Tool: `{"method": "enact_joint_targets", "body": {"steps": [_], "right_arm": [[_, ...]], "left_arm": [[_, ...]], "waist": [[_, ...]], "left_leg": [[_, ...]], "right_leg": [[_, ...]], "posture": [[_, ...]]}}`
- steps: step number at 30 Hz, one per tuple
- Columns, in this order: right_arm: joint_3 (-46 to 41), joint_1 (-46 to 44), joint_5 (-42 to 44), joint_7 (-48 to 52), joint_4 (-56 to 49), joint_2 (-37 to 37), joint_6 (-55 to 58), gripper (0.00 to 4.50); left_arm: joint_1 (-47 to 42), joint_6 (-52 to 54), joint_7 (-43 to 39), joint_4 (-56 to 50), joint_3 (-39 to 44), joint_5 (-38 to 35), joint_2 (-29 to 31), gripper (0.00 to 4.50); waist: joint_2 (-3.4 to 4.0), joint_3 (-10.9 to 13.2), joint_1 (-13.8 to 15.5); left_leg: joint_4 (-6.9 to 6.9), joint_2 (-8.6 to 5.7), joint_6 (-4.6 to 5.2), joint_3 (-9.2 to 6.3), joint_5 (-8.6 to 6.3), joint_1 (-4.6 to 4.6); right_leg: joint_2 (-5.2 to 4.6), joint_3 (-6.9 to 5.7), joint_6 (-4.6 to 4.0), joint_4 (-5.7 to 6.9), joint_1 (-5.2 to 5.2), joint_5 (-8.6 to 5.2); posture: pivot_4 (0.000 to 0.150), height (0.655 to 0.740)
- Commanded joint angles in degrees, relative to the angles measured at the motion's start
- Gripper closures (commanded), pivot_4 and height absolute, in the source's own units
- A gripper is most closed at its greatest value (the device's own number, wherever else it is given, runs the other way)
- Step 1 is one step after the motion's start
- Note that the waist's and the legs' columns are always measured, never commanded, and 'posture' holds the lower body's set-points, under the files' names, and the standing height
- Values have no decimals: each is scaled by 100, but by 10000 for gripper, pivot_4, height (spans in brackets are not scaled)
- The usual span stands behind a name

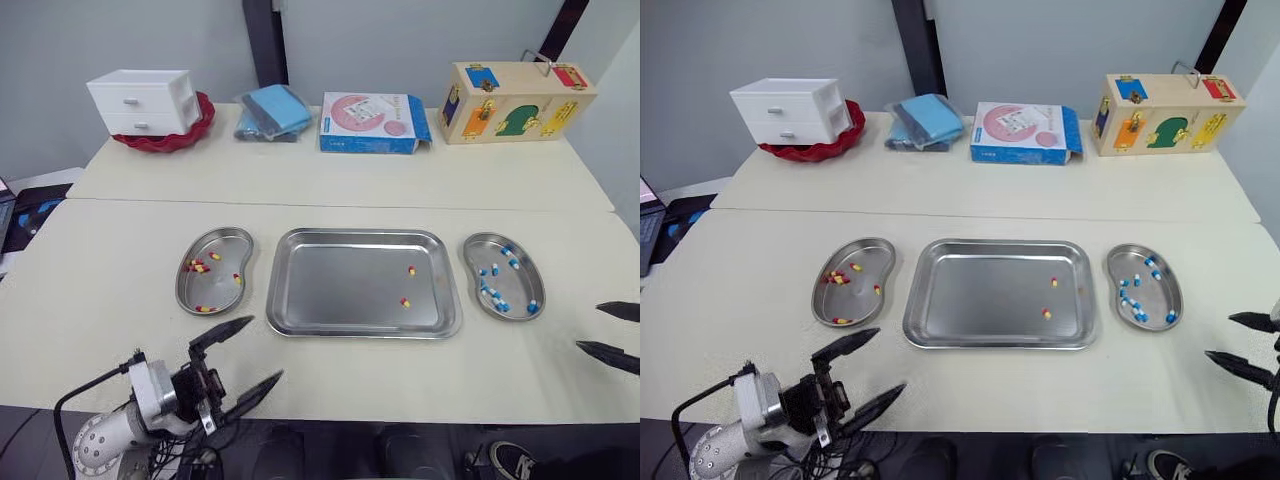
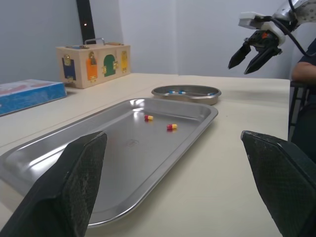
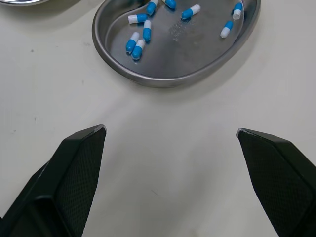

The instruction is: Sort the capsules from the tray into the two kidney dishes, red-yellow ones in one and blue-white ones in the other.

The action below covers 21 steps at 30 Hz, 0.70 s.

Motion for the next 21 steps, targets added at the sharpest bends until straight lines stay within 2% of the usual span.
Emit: {"method": "enact_joint_targets", "body": {"steps": [1, 5, 11, 14, 21], "right_arm": [[-381, 328, 365, 109, -557, 258, 21, 248], [-337, 921, 721, 221, -1572, 916, -265, 248], [236, 1019, 787, -68, -2175, 1633, -607, 248], [668, 926, 694, -210, -2191, 1925, -862, 248], [1041, 745, 619, -402, -1888, 2195, -1345, 248]], "left_arm": [[25, 507, 752, -371, 410, 181, 225, 0], [261, 1534, 1443, -354, 1251, 169, 863, 0], [593, 2408, 1616, -224, 2156, 53, 1421, 0], [699, 2495, 1485, -7, 2455, 150, 1572, 0], [814, 2505, 1079, 512, 2723, 448, 1860, 0]], "waist": [[0, 0, 9], [-7, -3, 44], [-2, -2, 38], [-7, -2, 39], [-7, -3, 43]], "left_leg": [[0, -1, 0, -1, 0, -1], [-4, 5, 0, -15, 0, 0], [0, 2, -1, -6, 0, -1], [-4, 6, -2, -6, 0, 4], [-6, 4, -2, -1, 0, 5]], "right_leg": [[0, -1, 0, 0, 1, 0], [6, -10, 0, 0, 2, 0], [0, -6, 0, -1, 3, -1], [3, -6, -1, -1, 3, -1], [1, -4, -1, -1, 2, -1]], "posture": [[1500, 7400], [1500, 7400], [1500, 7400], [1500, 7400], [1500, 7400]]}}
